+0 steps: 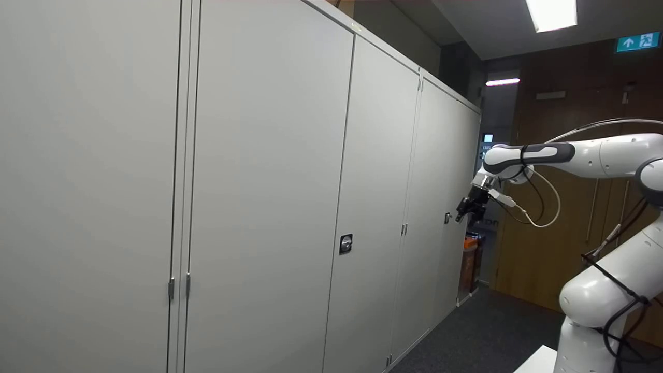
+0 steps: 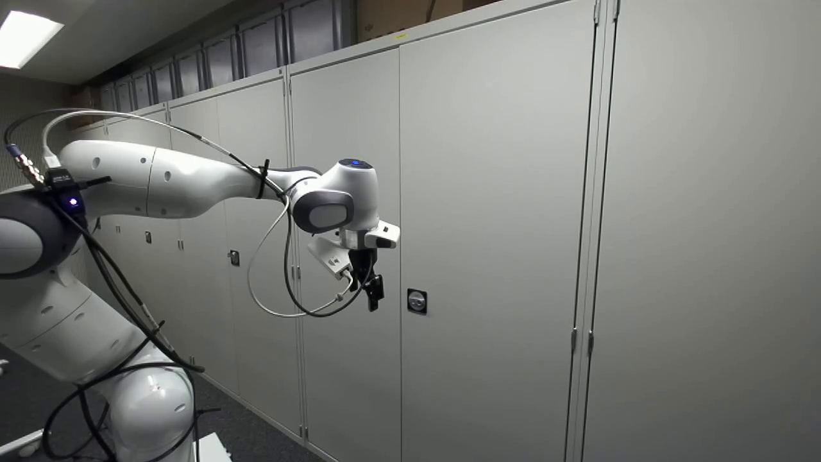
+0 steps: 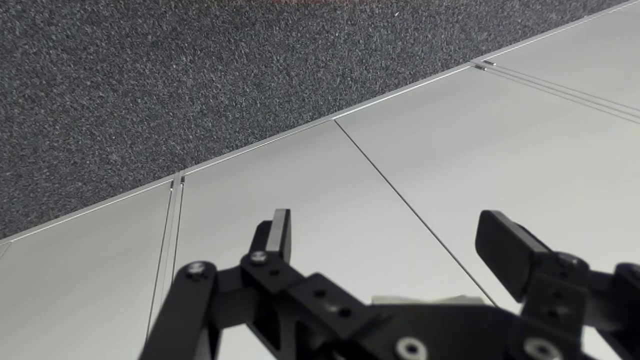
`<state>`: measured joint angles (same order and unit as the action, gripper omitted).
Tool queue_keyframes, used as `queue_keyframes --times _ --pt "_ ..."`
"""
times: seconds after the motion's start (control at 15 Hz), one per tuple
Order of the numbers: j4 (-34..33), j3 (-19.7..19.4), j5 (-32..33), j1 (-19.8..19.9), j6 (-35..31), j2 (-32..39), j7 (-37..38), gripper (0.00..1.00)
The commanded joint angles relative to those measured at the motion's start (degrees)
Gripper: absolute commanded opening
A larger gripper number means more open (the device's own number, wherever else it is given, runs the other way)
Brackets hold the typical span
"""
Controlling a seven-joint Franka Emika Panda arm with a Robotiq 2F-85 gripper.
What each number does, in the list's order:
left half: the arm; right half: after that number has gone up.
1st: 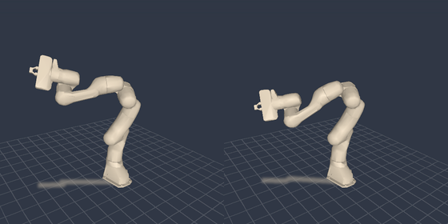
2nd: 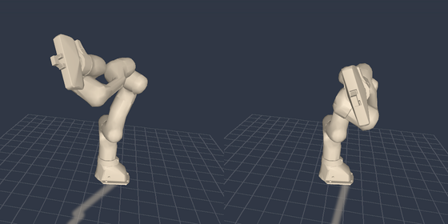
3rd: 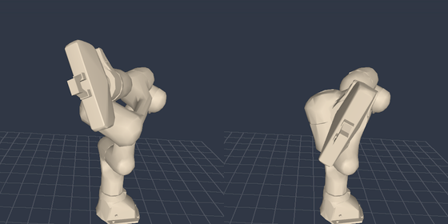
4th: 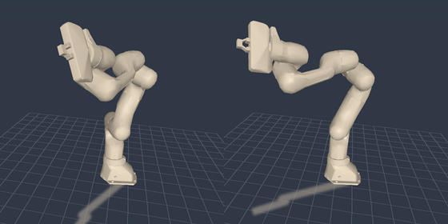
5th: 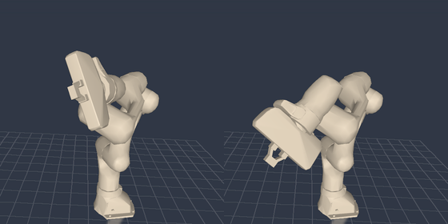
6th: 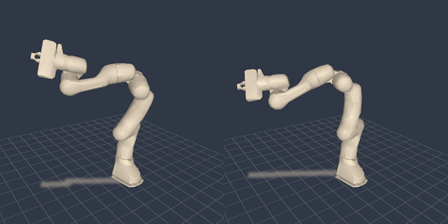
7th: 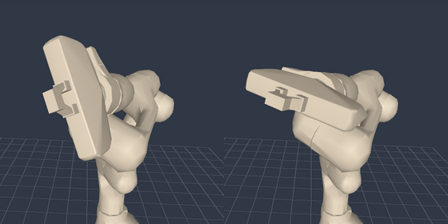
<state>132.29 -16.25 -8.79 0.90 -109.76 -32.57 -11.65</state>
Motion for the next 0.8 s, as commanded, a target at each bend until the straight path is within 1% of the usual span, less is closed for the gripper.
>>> queue_keyframes --times 0.0,0.33,0.4,0.67,0.73 --pt "-0.15 1.34 -0.9 1.74 0.25 0.33 -0.79 1.0" --pt "-0.15 1.34 -0.9 1.74 0.25 0.33 -0.79 1.0" --pt "0.15 1.37 -2.35 1.56 -0.58 -0.07 -0.06 1.0" --pt "2.21 2.42 -6.63 3.09 -2.18 0.41 6.37 1.0" --pt "2.9 3.17 -6.94 3.94 -2.71 0.93 9.34 1.0"
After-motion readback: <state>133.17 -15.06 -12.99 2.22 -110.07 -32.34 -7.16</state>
